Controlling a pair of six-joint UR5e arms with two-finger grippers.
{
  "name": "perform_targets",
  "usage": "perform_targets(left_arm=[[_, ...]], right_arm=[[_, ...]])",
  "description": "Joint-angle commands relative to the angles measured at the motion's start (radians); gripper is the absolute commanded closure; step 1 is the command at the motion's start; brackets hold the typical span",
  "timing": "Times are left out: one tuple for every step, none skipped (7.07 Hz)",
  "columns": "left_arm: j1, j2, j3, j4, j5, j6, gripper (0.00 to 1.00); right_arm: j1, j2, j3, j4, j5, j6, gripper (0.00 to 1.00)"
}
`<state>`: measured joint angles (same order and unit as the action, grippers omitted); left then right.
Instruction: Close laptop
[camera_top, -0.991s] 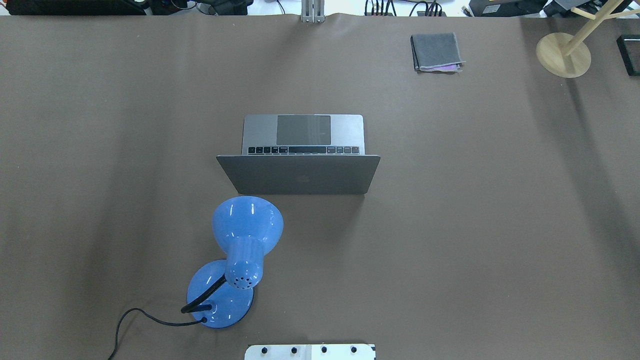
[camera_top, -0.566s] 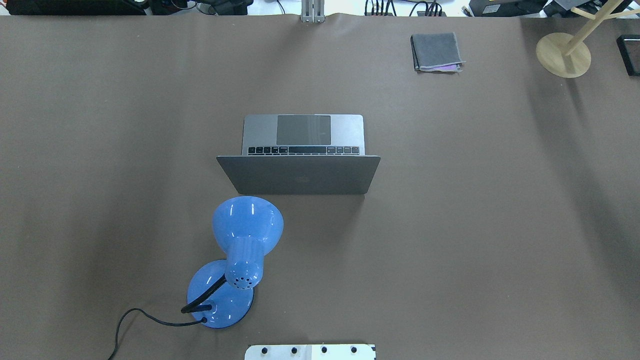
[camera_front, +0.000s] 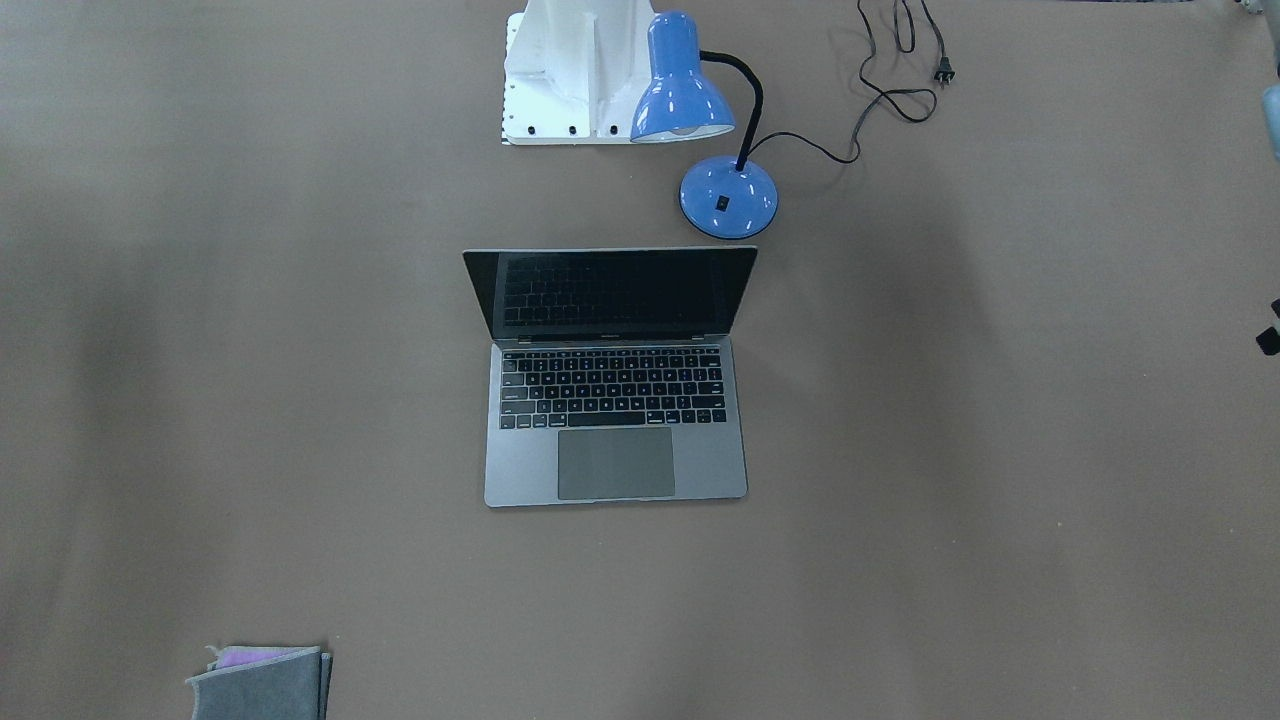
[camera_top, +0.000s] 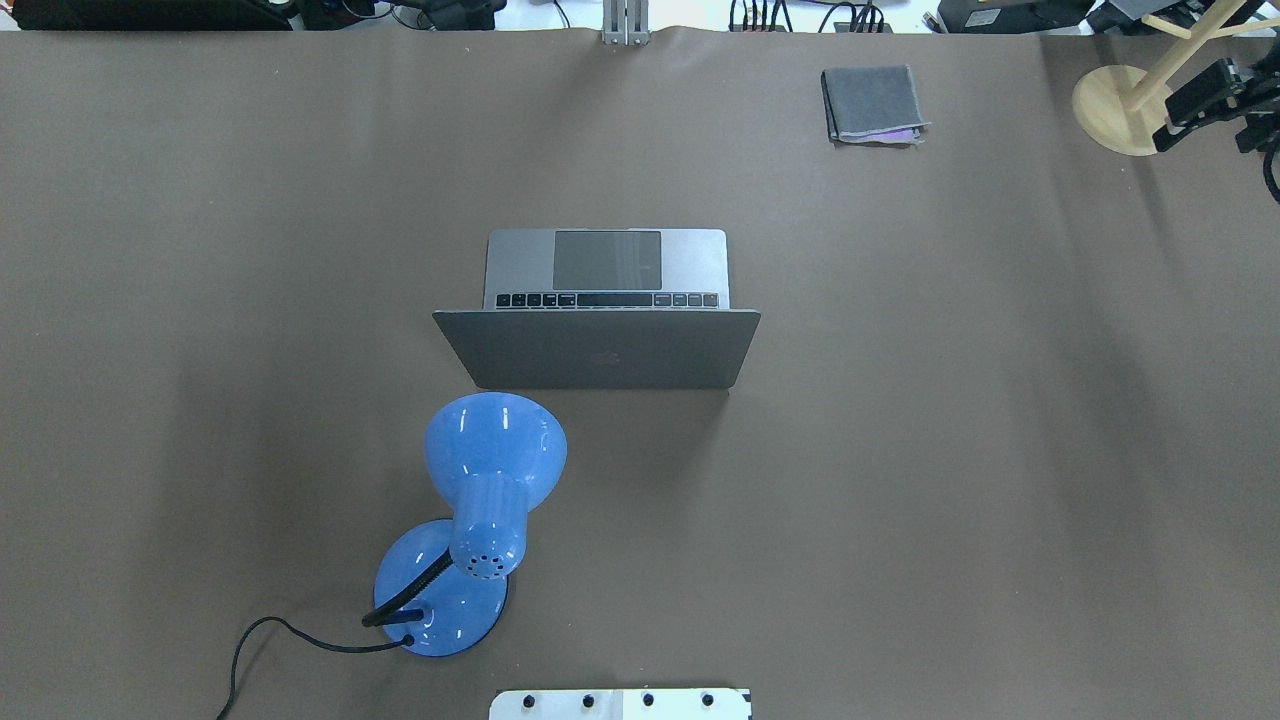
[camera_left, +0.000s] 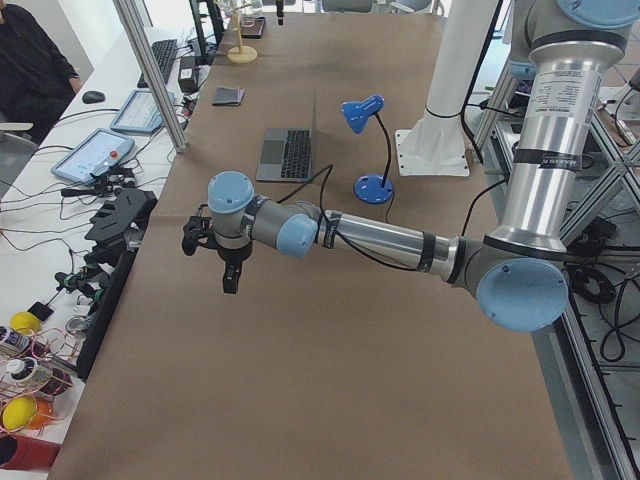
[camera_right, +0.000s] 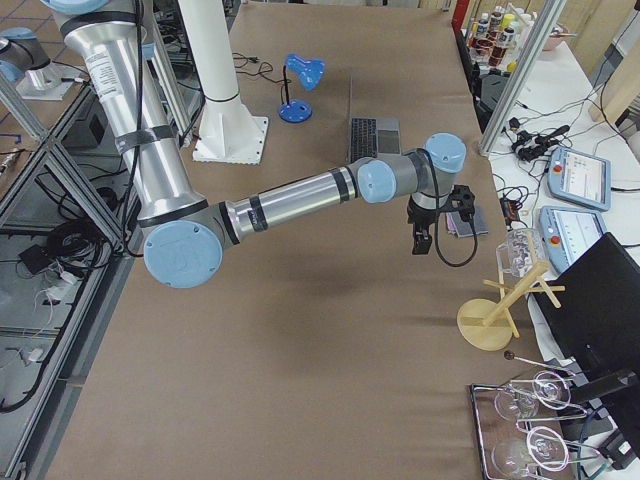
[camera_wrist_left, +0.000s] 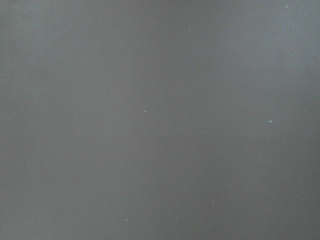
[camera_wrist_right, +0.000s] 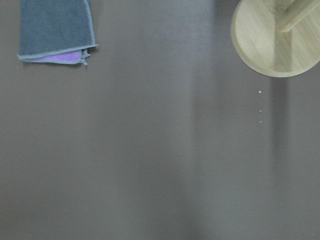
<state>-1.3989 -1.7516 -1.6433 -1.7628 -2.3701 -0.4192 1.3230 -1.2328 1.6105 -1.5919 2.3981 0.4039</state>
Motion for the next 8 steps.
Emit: perform_targets(left_arm=[[0.131,-0.078,-0.073,-0.001,-0.021,-0.276,0.02],[0.173,-0.124,-0.084,0.002,-0.044,-0.391,0.03],[0.208,-0.135,-0.113,0.002,-0.049,-0.450,0.05],[0.239,-0.141,-0.147,0.003,-0.055,-0.492,0.18],[0.254,-0.149,-0.168,-0.007,-0.089,-0.574,0.42],[0.297,-0.150,-0.199,-0.023,-0.093,-0.661,0.70],[0.345,-0.151,-0.228,-0.023,-0.093,-0.749,0.97],[0.388,-0.154,-0.268,-0.023,-0.090,-0.827,1.00]], right_arm=[[-0.106,0.032,0.031,0.079,0.047,0.265,0.03],[-0.151,0.029,0.093,0.079,0.047,0.350,0.10],[-0.197,0.017,0.170,0.078,0.050,0.407,0.24],[-0.232,0.015,0.230,0.079,0.059,0.518,0.41],[-0.281,0.016,0.274,0.079,0.075,0.588,0.60],[-0.322,0.018,0.316,0.079,0.078,0.642,0.79],[-0.359,0.016,0.353,0.079,0.081,0.661,0.97],[-0.382,0.012,0.391,0.079,0.082,0.671,1.00]])
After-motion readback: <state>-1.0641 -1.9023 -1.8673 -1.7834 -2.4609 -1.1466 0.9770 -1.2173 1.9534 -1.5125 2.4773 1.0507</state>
